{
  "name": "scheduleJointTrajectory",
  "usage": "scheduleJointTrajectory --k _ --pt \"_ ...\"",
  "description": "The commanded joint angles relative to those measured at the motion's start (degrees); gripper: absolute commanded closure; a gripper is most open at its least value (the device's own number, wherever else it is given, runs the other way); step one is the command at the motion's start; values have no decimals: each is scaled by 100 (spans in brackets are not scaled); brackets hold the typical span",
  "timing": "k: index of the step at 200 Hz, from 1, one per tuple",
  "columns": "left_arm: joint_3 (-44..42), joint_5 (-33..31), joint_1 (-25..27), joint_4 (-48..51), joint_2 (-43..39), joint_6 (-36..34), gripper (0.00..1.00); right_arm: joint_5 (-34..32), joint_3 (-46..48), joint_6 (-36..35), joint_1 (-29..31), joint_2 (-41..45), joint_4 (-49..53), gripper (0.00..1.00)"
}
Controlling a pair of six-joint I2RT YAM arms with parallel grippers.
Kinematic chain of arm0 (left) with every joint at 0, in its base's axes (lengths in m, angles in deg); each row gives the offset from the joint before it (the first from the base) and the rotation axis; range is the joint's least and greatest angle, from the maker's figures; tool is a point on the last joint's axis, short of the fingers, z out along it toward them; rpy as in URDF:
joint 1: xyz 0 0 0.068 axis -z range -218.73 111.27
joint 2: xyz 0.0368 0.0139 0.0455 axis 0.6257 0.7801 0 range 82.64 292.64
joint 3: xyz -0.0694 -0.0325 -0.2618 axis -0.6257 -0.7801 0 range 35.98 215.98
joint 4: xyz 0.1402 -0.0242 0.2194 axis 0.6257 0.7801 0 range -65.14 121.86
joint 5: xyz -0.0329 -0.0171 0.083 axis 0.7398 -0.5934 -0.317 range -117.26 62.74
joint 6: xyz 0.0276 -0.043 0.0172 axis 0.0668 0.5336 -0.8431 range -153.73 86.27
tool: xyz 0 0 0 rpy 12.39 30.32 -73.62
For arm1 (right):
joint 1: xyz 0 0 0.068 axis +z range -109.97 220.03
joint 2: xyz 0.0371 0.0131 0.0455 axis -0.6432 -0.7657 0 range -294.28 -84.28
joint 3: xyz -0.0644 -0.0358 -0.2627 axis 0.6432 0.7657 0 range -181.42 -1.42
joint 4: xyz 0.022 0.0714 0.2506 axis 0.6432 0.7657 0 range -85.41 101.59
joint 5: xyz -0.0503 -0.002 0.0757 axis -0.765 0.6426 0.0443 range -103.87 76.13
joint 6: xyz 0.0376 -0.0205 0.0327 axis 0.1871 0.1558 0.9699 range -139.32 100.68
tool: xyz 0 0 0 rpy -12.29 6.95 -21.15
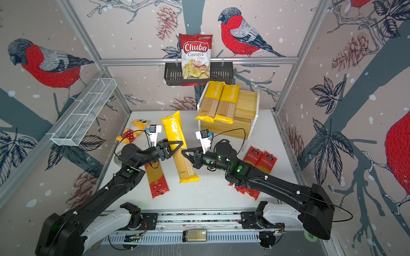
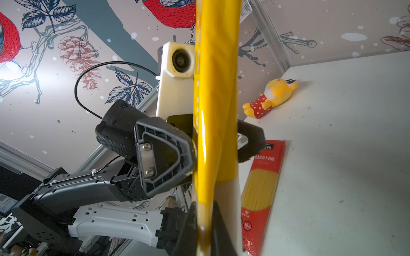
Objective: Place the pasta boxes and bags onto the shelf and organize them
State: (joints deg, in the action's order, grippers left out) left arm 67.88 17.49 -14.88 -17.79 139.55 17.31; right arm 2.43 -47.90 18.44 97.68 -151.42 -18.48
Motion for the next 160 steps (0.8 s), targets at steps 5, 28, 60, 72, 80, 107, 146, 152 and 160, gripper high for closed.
scheduleJointTrajectory --k 5,28,60,72,80,107,146,152,160 --pt "62 227 40 -550 39 26 49 58 84 192 -42 49 -907 100" --pt "62 223 66 -565 22 33 60 108 164 305 -122 70 -1004 100" --pt "93 140 109 -594 34 37 73 106 197 368 -166 27 -993 100" --pt "149 115 136 -591 78 41 78 88 239 397 -166 25 -1030 98" --pt "200 98 176 -588 107 39 80 55 291 420 -174 26 -1077 95" --pt "348 -41 281 -525 163 19 84 -99 369 443 -192 -8 -1130 87" --pt "737 -281 286 -378 324 33 89 -282 495 457 -236 115 -988 67" --pt "824 -320 286 -363 362 50 90 -309 562 473 -248 157 -984 63" --pt "947 -375 286 -315 425 71 91 -358 634 510 -283 227 -972 60"
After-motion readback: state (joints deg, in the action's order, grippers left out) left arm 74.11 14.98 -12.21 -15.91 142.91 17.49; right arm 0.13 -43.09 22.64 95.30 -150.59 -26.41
